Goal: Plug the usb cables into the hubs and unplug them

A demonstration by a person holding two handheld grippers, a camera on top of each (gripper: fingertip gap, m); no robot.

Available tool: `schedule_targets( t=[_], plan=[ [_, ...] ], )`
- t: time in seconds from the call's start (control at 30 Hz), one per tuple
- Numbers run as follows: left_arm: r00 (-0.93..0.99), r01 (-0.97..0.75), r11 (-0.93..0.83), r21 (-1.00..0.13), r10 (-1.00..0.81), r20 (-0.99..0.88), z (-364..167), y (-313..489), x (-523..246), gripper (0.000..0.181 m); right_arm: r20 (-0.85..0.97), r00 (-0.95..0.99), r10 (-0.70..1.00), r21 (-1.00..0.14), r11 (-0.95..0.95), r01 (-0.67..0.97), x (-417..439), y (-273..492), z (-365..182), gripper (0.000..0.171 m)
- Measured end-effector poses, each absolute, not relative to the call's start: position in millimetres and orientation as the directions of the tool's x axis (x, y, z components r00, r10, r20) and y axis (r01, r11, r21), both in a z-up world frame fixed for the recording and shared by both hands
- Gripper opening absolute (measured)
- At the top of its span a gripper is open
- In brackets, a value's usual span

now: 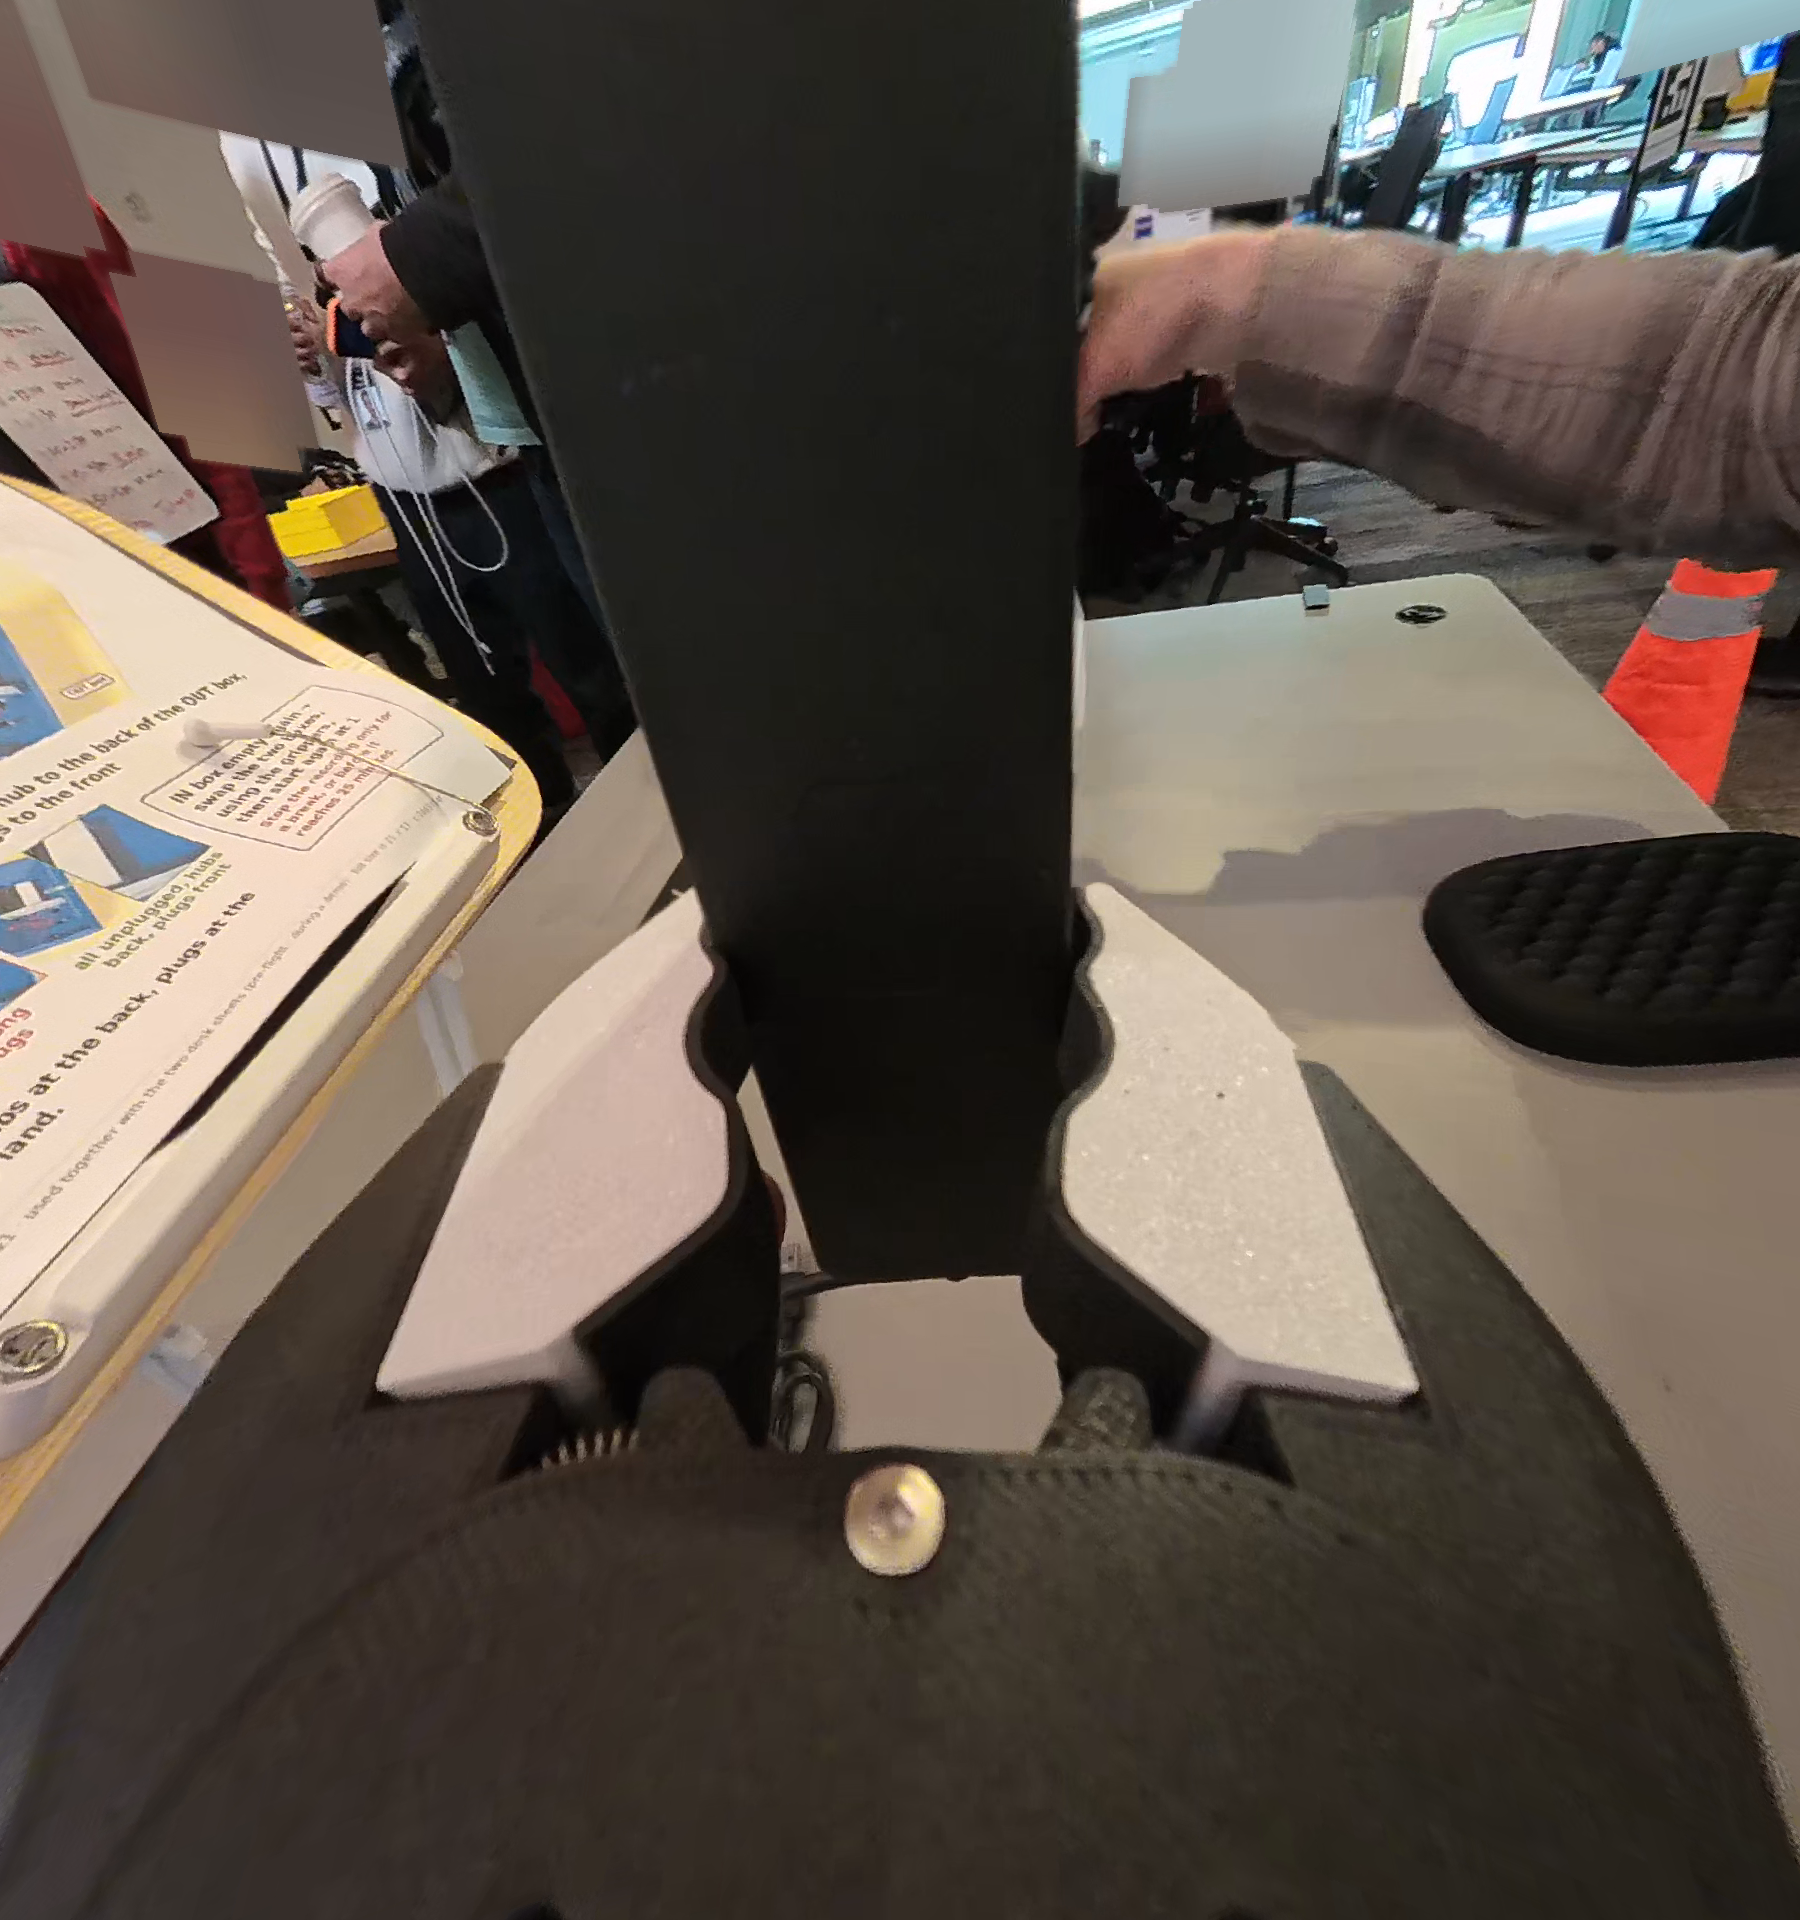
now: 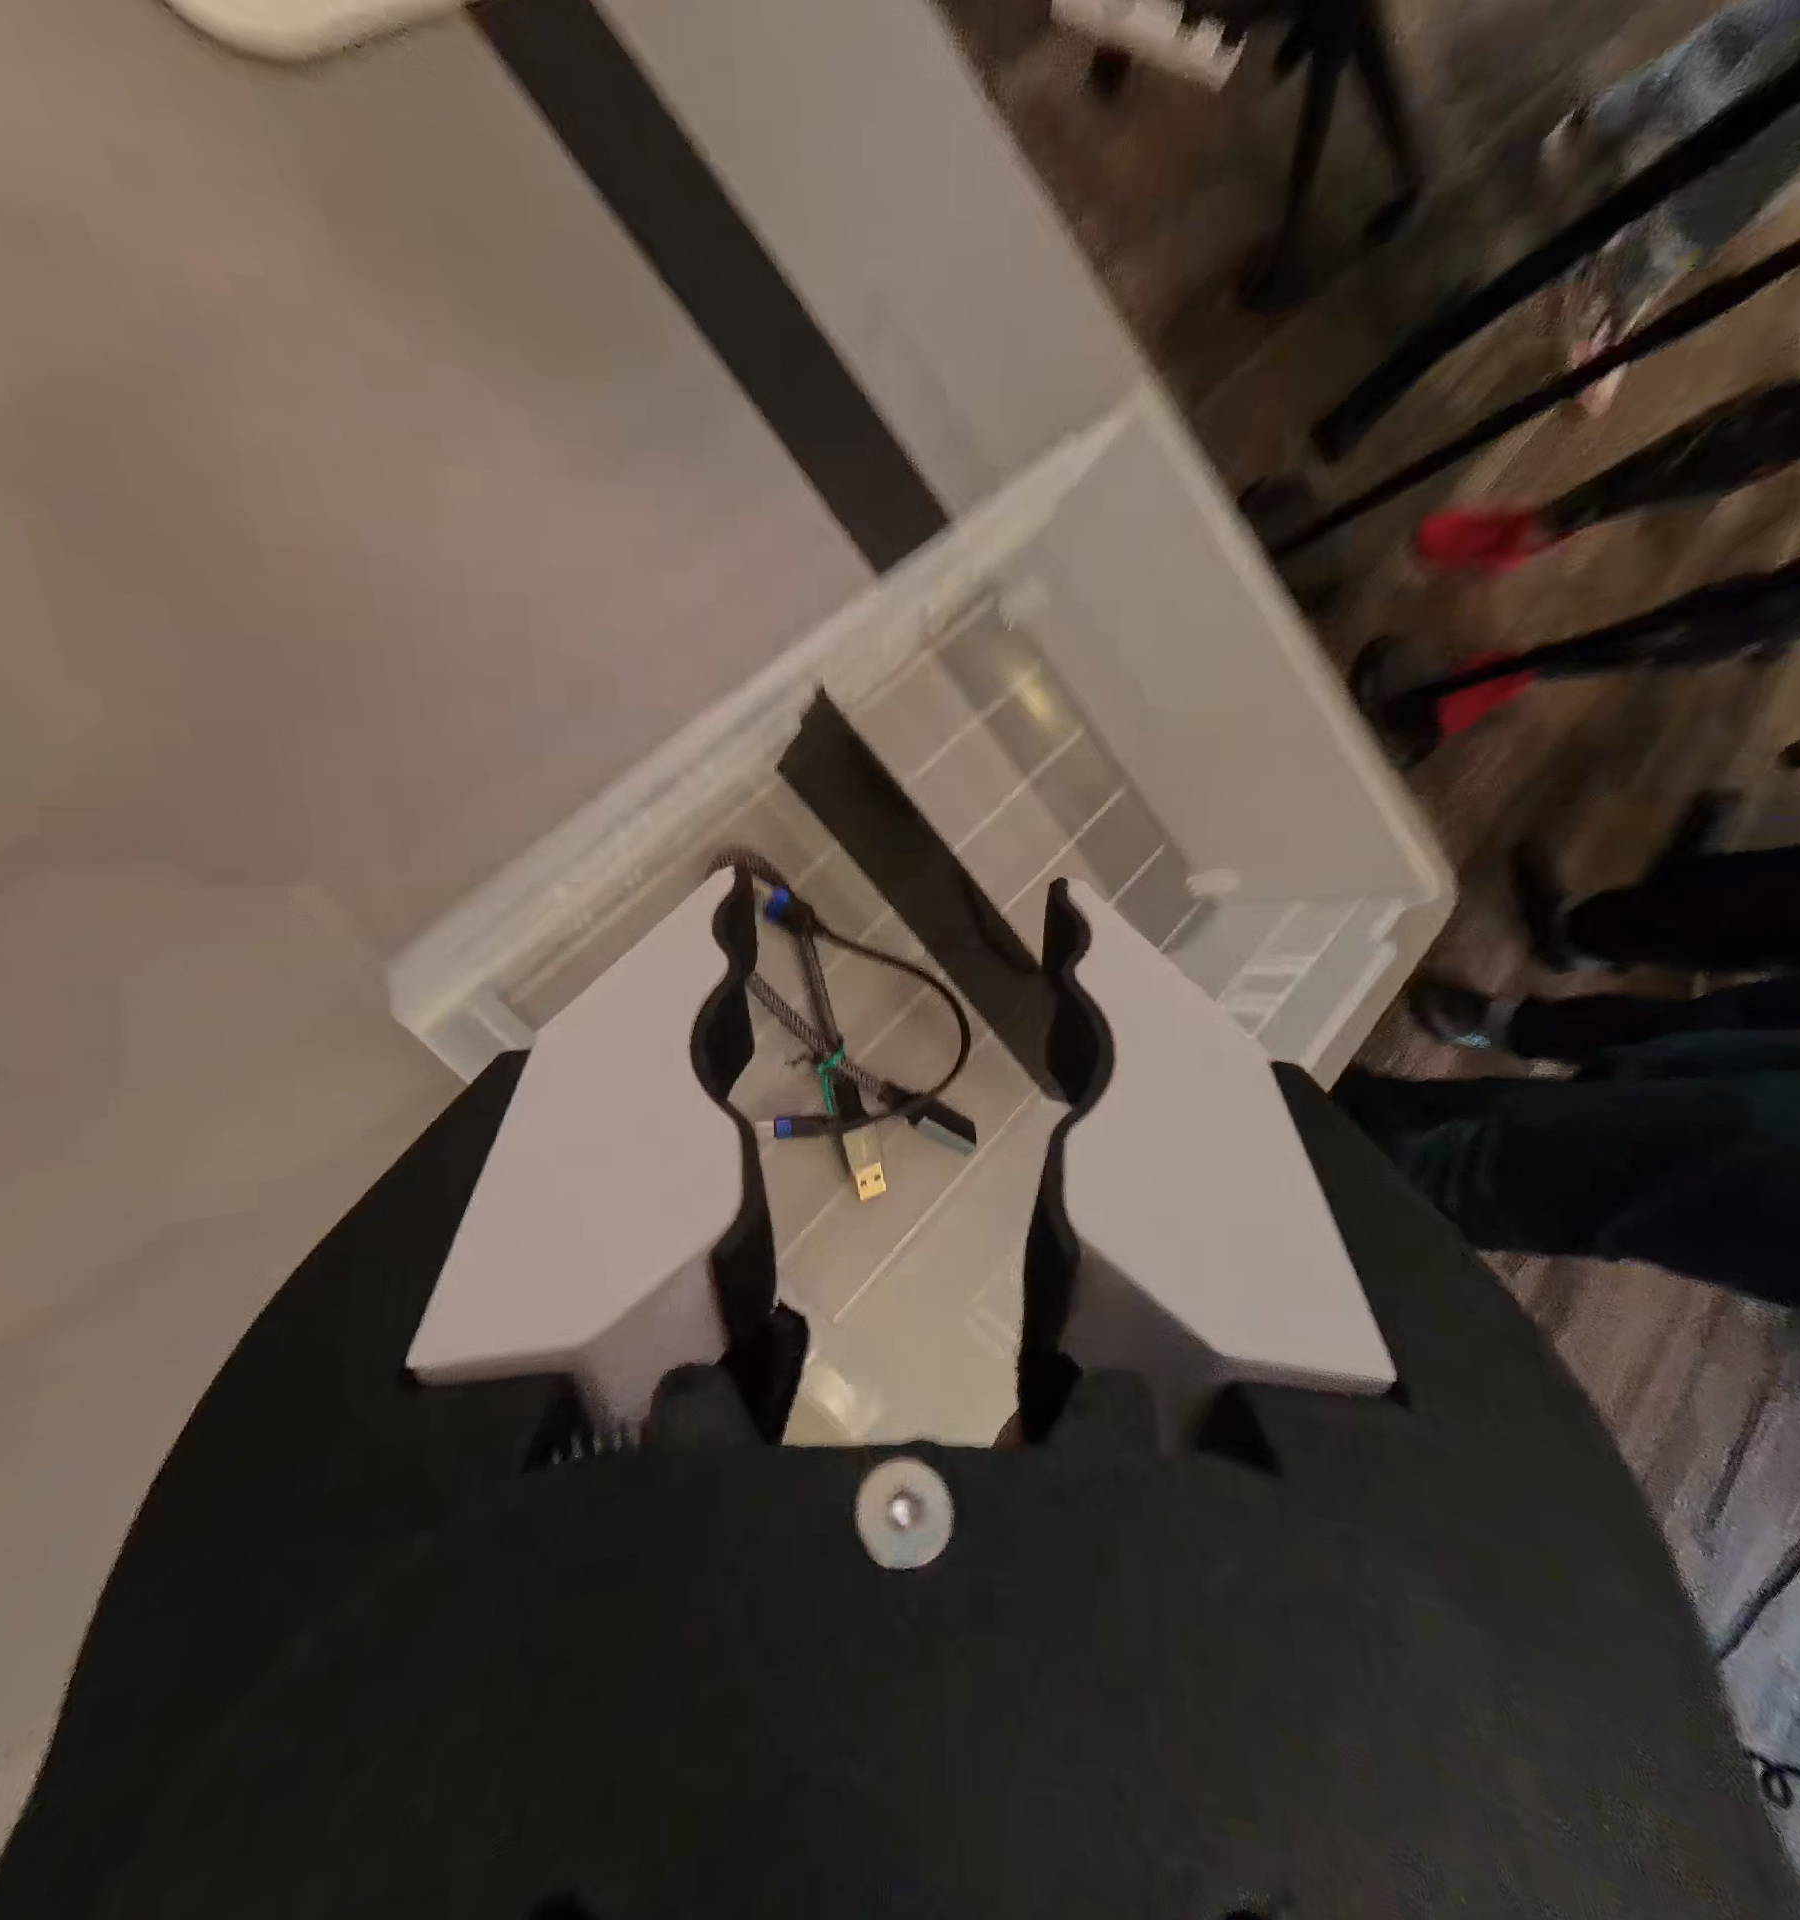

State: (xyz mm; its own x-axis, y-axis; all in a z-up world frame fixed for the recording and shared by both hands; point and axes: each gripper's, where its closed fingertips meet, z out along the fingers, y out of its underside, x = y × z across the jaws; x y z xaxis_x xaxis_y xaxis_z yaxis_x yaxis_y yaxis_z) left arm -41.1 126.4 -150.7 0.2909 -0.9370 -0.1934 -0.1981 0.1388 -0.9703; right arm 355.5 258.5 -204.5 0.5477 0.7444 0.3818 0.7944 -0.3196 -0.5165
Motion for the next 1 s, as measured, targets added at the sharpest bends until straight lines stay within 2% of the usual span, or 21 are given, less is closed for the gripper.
schedule_targets(
  t=[0.17,0.27,0.37,0.53,0.7,0.9,0.93,1.0],
  plan=[
    [0.338,-0.24,0.16,-0.957,-0.911,-0.237,-153.0,131.3,-31.8,0.058,0.468,0.505,0.726,-0.618,-0.14,0.774,289.2,227.7,-144.9,0.05],
    [0.366,-0.24,0.168,-0.956,-0.897,-0.249,-151.9,132.7,-22.3,0.058,0.461,0.466,0.755,-0.728,0.021,0.686,217.4,194.4,-107.5,0.043],
    [0.46,-0.296,0.175,-0.939,-0.835,-0.301,-154.8,145.4,-18.3,0.058,0.445,0.417,0.793,-0.792,0.132,0.596,143.5,157.8,-85.0,0.044],
    [0.566,-0.499,0.227,-0.837,-0.646,-0.512,-164.5,167.6,-22.0,0.058,0.343,0.329,0.88,-0.839,0.13,0.528,46.0,118.0,-100.3,0.062],
    [0.548,-0.659,0.279,-0.698,-0.457,-0.7,-164.2,177.3,-27.9,0.058,0.146,0.349,0.926,-0.911,-0.011,0.412,-1.0,117.4,-123.4,0.066],
    [0.435,-0.788,0.324,-0.524,-0.31,-0.845,-170.4,178.6,-21.8,0.058,0.072,0.42,0.905,-0.94,-0.08,0.333,-12.5,129.6,-133.5,0.047],
    [0.429,-0.792,0.337,-0.51,-0.287,-0.856,-169.2,177.7,-19.7,0.058,0.07,0.433,0.899,-0.948,-0.075,0.309,-11.6,131.8,-131.3,0.034],
    [0.424,-0.796,0.343,-0.498,-0.27,-0.864,-168.5,176.5,-17.0,0.058,0.079,0.454,0.888,-0.952,-0.069,0.299,-6.8,135.6,-131.4,0.025]
  ],
)
